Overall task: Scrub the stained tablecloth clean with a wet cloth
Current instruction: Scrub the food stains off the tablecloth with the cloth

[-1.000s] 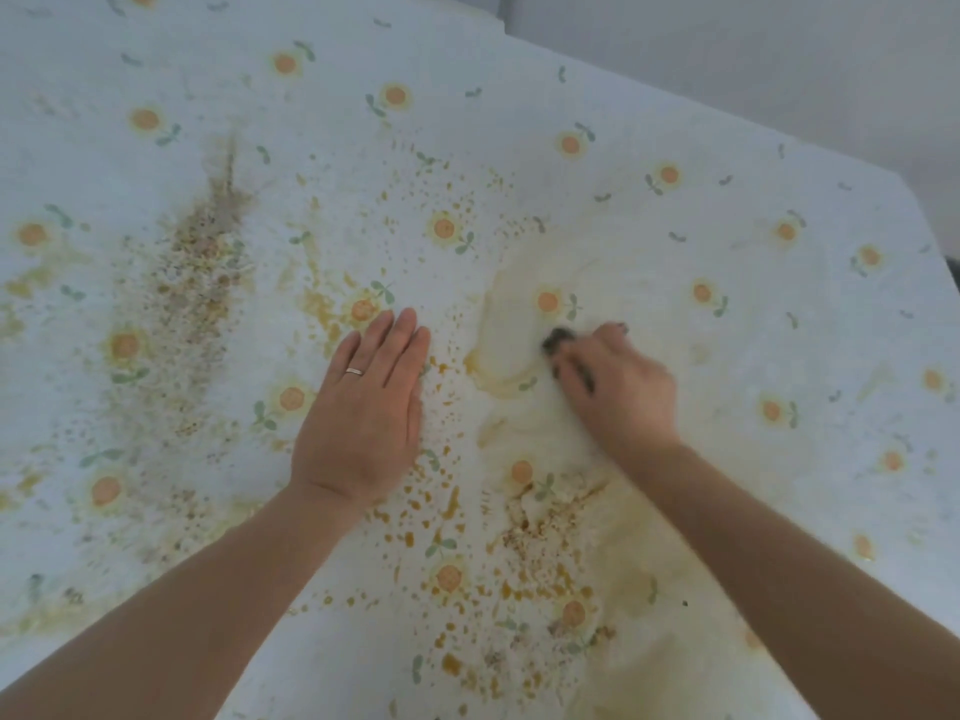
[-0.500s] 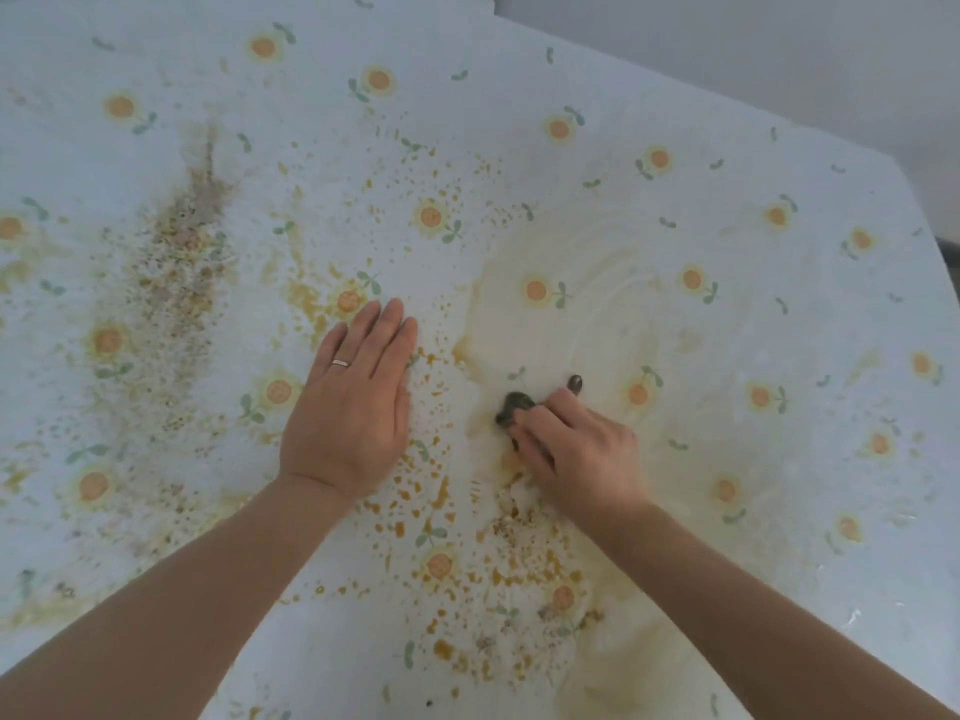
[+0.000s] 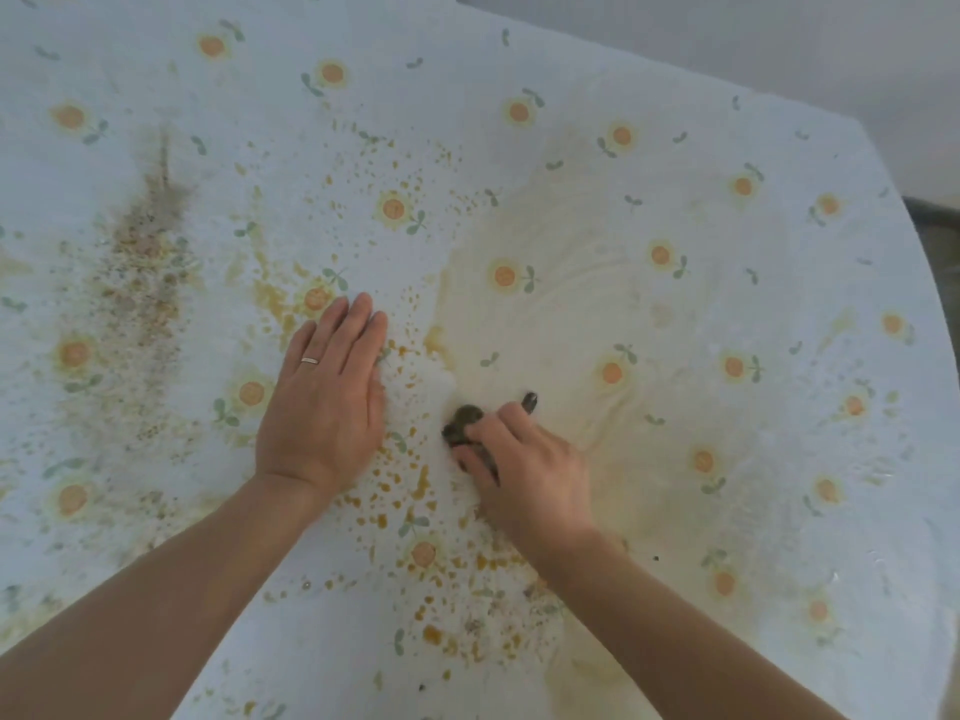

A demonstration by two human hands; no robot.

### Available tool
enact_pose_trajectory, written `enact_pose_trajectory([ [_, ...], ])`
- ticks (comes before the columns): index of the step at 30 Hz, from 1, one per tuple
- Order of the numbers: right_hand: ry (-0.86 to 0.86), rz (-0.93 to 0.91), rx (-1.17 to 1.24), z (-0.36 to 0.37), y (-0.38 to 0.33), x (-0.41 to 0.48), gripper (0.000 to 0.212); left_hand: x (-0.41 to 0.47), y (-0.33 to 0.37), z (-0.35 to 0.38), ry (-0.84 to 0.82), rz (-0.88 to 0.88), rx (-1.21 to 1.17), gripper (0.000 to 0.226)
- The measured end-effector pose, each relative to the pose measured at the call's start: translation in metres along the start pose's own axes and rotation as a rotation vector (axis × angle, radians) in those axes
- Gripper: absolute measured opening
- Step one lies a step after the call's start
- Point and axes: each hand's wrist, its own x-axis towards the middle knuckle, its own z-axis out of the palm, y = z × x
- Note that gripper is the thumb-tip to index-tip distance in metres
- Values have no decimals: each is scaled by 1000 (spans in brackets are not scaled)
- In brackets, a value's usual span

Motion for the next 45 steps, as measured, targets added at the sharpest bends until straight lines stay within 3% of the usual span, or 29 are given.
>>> enact_pose_trajectory([
  [3, 9, 9, -44, -16, 33, -9, 11, 0, 0, 0, -7, 3, 1, 55],
  [8, 251, 538, -240, -52, 117, 85, 25, -1, -2, 0, -10, 11, 45, 56],
  [10, 338, 642, -229, -50, 116, 134, 27, -1, -2, 1, -30, 14, 66, 57],
  [12, 286, 530, -231, -34, 86, 163, 24, 0, -2, 2, -36, 16, 86, 58],
  [16, 78, 35, -130, 8, -4, 138, 23, 3, -1, 1, -48, 15, 132, 59],
  [20, 66, -195, -132, 10, 0, 104, 26, 4, -3, 3, -47, 31, 110, 58],
  [22, 138, -129, -186, -8, 30, 125, 25, 4, -2, 0, -30, 36, 87, 57],
  [25, 262, 222, -265, -34, 82, 200, 26, 5, -4, 2, -30, 37, 46, 56],
  [28, 347, 494, -192, -43, 95, 273, 24, 2, -3, 4, -47, 33, 44, 56],
  [30, 343, 487, -152, -33, 72, 295, 23, 0, -3, 3, -49, 30, 28, 56],
  [32, 270, 314, -168, -16, 38, 291, 22, 2, -4, 2, -47, 26, 32, 57],
  [35, 119, 54, -180, 0, 9, 233, 24, 3, -4, 3, -54, 26, 44, 57],
  [37, 101, 7, -171, -6, 19, 189, 23, 3, -4, 3, -71, 18, 41, 58],
  [40, 139, 158, -229, -31, 64, 179, 25, 2, -5, 3, -69, 27, 38, 58],
  [45, 314, 508, -233, -58, 116, 298, 28, 1, -6, 3, -69, 43, 34, 59],
])
